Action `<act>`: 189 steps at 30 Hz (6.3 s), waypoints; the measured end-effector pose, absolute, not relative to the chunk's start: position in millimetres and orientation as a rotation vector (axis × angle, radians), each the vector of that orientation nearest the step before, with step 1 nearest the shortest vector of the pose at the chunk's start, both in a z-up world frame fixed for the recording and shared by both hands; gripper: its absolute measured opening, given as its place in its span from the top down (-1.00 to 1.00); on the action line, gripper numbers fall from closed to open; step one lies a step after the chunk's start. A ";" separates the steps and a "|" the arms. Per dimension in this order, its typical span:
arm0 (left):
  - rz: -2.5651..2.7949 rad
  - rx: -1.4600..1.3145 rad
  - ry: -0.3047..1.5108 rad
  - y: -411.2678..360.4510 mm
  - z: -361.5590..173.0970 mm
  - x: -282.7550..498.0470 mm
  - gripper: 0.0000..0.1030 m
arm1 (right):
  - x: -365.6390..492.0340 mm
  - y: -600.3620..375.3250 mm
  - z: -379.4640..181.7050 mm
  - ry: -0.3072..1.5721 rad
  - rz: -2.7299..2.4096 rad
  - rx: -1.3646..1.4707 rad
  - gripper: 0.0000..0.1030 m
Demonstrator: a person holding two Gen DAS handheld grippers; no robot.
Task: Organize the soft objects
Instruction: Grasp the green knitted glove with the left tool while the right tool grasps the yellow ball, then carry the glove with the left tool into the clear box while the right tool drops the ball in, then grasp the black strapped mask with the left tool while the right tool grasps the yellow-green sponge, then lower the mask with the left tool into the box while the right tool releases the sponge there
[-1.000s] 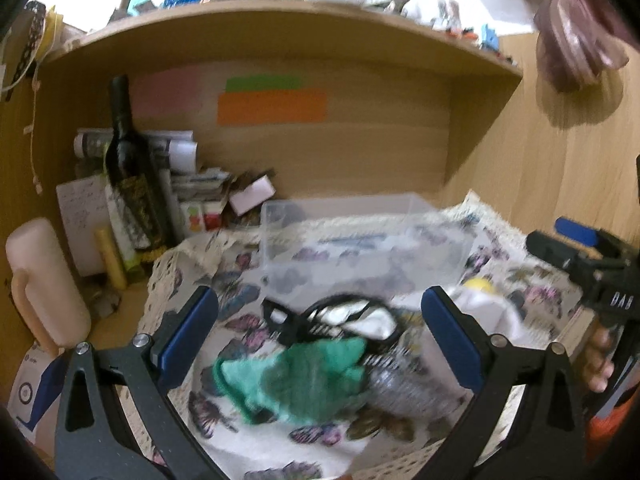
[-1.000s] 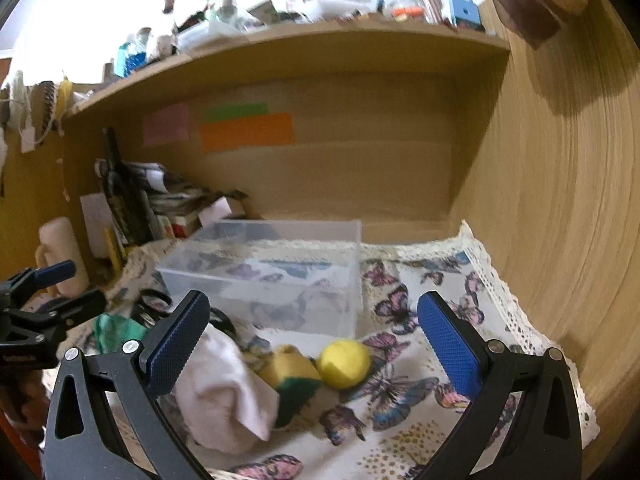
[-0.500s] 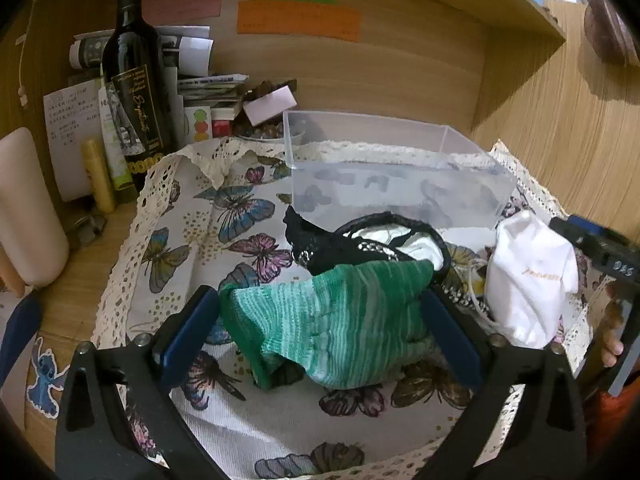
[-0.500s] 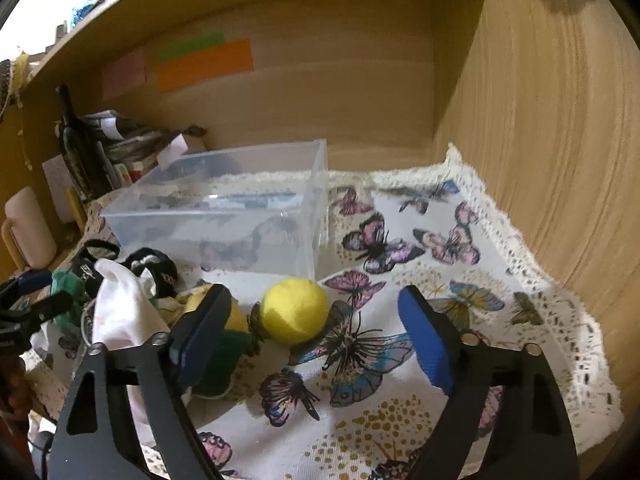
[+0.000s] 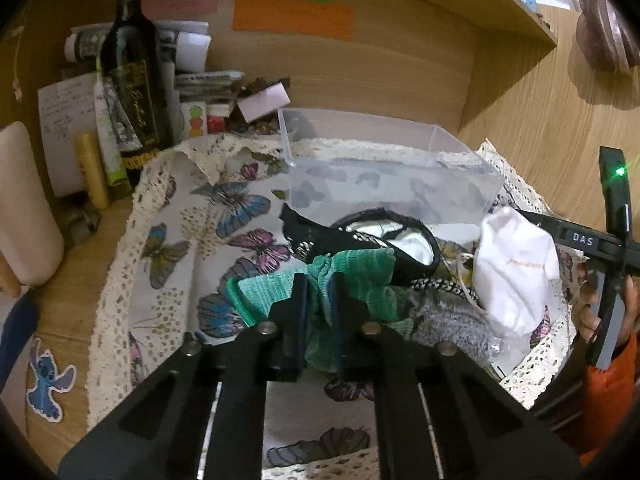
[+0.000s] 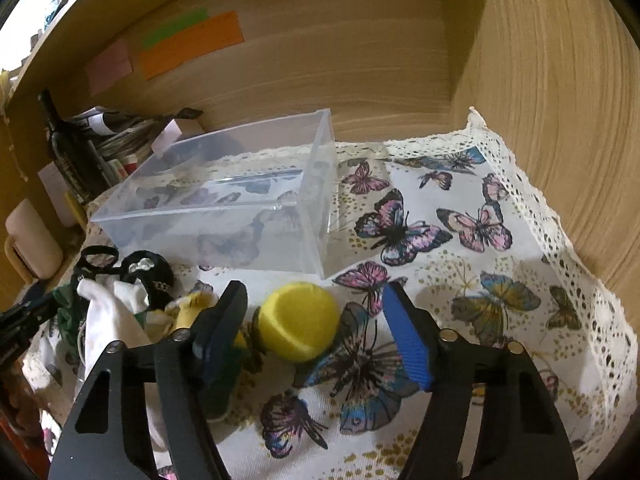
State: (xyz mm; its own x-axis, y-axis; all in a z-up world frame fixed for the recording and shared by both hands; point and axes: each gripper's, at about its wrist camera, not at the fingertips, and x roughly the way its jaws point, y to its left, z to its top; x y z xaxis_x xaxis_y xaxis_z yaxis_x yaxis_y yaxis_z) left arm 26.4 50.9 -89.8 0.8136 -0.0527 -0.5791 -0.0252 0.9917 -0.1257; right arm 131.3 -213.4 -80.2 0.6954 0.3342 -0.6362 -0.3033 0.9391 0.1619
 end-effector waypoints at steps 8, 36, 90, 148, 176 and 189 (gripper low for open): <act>-0.002 -0.088 0.534 51.5 -61.7 13.7 0.96 | 140.6 -202.6 -89.9 0.774 0.375 -0.008 -0.22; 0.025 -0.088 0.553 56.7 -56.0 21.1 0.89 | 124.4 -205.7 -59.4 0.668 0.375 -0.019 0.28; -0.077 -0.048 0.727 18.8 -37.5 198.1 0.07 | 217.3 -114.6 -42.7 0.738 0.451 -0.203 -0.15; -0.053 -0.023 0.709 29.1 -82.6 75.3 0.76 | 86.7 -163.5 -75.8 0.717 0.572 -0.103 0.37; -0.017 -0.010 0.452 43.3 10.0 70.4 0.93 | 113.4 -164.4 6.4 0.432 0.465 -0.104 0.41; 0.032 -0.028 0.344 44.8 49.6 112.8 0.93 | 149.2 -144.9 19.8 0.414 0.460 -0.112 0.41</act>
